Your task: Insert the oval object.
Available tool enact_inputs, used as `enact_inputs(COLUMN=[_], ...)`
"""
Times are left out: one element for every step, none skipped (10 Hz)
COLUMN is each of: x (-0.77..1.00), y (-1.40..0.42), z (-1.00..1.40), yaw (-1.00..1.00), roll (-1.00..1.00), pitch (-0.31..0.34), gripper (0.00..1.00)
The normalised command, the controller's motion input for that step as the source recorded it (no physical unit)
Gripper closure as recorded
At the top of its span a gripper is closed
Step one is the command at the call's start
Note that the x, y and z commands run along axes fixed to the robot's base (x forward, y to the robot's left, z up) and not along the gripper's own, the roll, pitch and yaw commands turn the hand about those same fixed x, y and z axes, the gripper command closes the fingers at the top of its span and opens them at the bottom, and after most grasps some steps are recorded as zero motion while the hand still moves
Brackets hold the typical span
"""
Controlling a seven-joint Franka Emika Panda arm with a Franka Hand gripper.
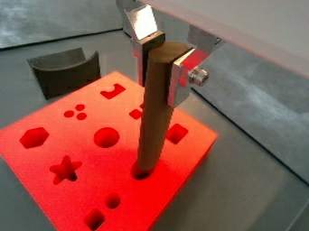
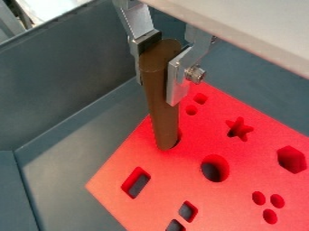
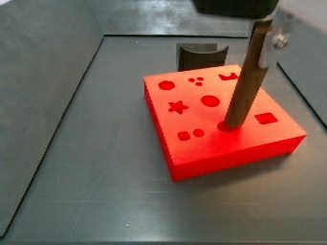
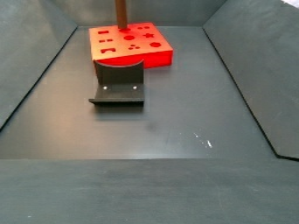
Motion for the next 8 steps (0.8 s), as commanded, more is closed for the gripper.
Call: enact_inputs(x=[0.00, -0.05, -0.37, -0.22, 0.05, 0.42, 0.49, 0.00], y=[0.00, 0.00, 0.00, 0.00, -0.03, -0.19, -0.13, 0.00], z=[0.00, 0.00, -0.04, -0.01, -0.07, -0.22, -0.12, -0.02], yaw=[0.00, 0.00, -0.03, 0.00, 0.00, 0.00, 0.00, 0.00], roll=[-0.04, 0.00, 0.00, 0.00, 0.00, 0.00, 0.01, 0.00], pitch=[-0.017, 0.000, -0.083, -0.057, 0.000, 0.000, 0.000, 0.000], gripper=[1.00, 1.00, 1.00, 1.00, 1.00, 1.00, 1.00, 1.00])
